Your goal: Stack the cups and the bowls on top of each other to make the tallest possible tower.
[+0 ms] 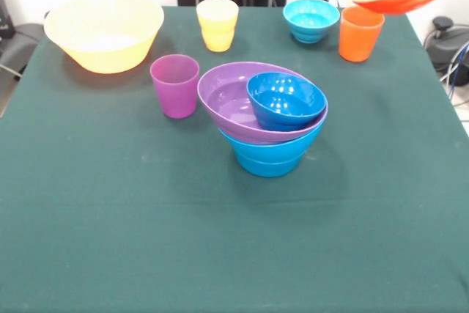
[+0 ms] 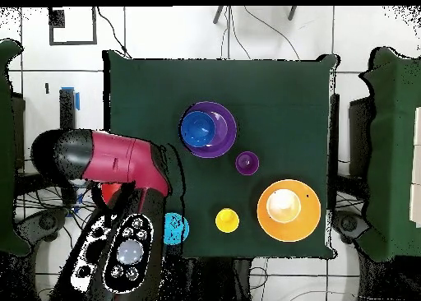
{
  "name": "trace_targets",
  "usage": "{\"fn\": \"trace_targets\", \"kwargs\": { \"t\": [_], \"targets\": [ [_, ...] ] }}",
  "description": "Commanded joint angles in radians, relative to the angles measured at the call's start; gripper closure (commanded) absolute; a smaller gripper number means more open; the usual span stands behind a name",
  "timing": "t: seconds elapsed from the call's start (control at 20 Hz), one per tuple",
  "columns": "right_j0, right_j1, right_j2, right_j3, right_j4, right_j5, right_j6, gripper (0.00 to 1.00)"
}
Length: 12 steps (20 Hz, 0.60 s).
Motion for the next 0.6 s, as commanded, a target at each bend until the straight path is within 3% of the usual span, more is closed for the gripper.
{"fn": "trace_targets", "kwargs": {
  "t": [0.05, 0.25, 0.6],
  "targets": [
    [-0.005, 0.056, -0.041, -0.17, -0.104, 0.105, 0.212, 1.0],
    [0.002, 0.146, -0.131, -0.319, -0.205, 0.037, 0.158, 1.0],
    [-0.008, 0.266, -0.163, -0.432, -0.233, -0.083, 0.17, 1.0]
  ]
}}
